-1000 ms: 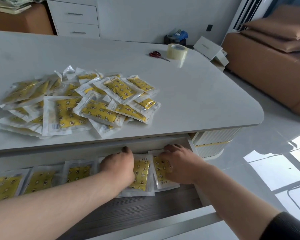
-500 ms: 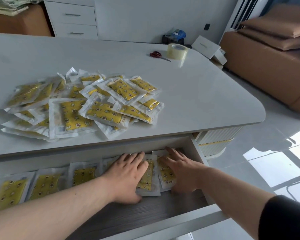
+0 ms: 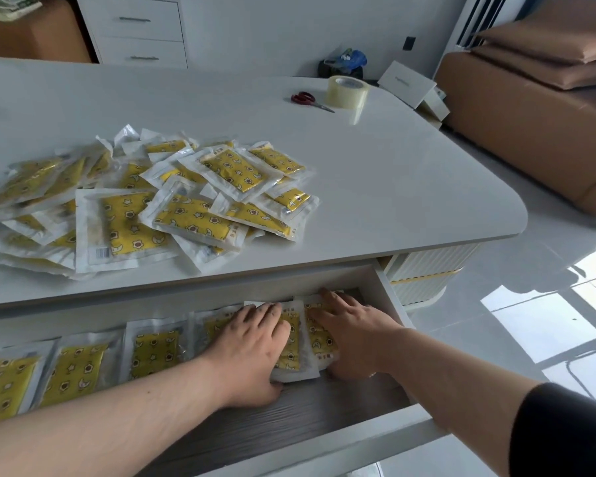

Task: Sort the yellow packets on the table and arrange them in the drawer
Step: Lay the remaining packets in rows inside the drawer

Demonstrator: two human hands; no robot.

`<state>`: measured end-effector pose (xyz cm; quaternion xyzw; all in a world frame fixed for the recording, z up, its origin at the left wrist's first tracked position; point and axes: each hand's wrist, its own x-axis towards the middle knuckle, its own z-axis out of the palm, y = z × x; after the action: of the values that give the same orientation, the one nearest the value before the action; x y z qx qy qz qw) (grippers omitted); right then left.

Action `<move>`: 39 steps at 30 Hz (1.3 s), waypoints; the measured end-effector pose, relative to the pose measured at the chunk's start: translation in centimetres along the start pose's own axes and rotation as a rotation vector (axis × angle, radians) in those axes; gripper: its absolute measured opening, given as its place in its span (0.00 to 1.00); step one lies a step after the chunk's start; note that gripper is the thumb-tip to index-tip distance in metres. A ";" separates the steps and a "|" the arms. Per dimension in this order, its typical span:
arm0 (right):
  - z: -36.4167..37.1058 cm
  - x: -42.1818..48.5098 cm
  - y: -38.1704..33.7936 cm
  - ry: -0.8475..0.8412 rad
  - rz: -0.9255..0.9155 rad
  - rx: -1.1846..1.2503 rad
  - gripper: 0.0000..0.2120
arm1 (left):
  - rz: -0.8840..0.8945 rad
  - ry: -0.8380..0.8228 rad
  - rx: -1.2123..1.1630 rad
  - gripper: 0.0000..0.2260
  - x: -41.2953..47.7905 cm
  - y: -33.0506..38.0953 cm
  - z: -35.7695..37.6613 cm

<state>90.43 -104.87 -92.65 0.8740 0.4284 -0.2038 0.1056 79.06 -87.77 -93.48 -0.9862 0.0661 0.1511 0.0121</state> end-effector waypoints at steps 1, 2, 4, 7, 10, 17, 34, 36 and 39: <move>0.0 0.0 0.0 0.014 0.001 0.004 0.43 | -0.007 0.001 -0.005 0.38 0.1 0.1 0.0; 0.0 0.0 0.0 0.023 0.002 0.006 0.42 | -0.016 0.000 -0.014 0.38 0.2 0.3 0.1; 0.0 0.1 -0.1 0.034 0.005 0.015 0.40 | -0.031 0.012 -0.030 0.37 0.4 0.4 0.1; 0.0 -0.1 0.2 0.032 0.007 0.062 0.42 | -0.039 0.042 -0.049 0.34 0.6 0.3 0.1; -0.2 -0.4 0.4 0.032 0.044 0.217 0.47 | -0.074 0.059 -0.102 0.38 0.2 0.1 0.1; 0.2 0.1 1.1 0.005 0.117 0.404 0.42 | -0.195 0.085 -0.304 0.40 -0.7 -0.9 1.3; 0.3 0.3 1.3 0.045 0.069 0.293 0.33 | -0.100 0.096 -0.265 0.29 1.1 -0.9 2.2; 0.3 0.3 1.2 0.047 0.067 0.291 0.33 | -0.104 0.087 -0.257 0.29 1.0 -0.9 2.2; 0.4 0.2 1.4 0.029 0.080 0.293 0.34 | -0.091 0.072 -0.258 0.28 0.7 -0.8 1.8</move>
<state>91.50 -105.69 -93.10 0.8992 0.3604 -0.2472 -0.0214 79.32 -86.97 -95.46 -0.9864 0.0016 0.1222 -0.1103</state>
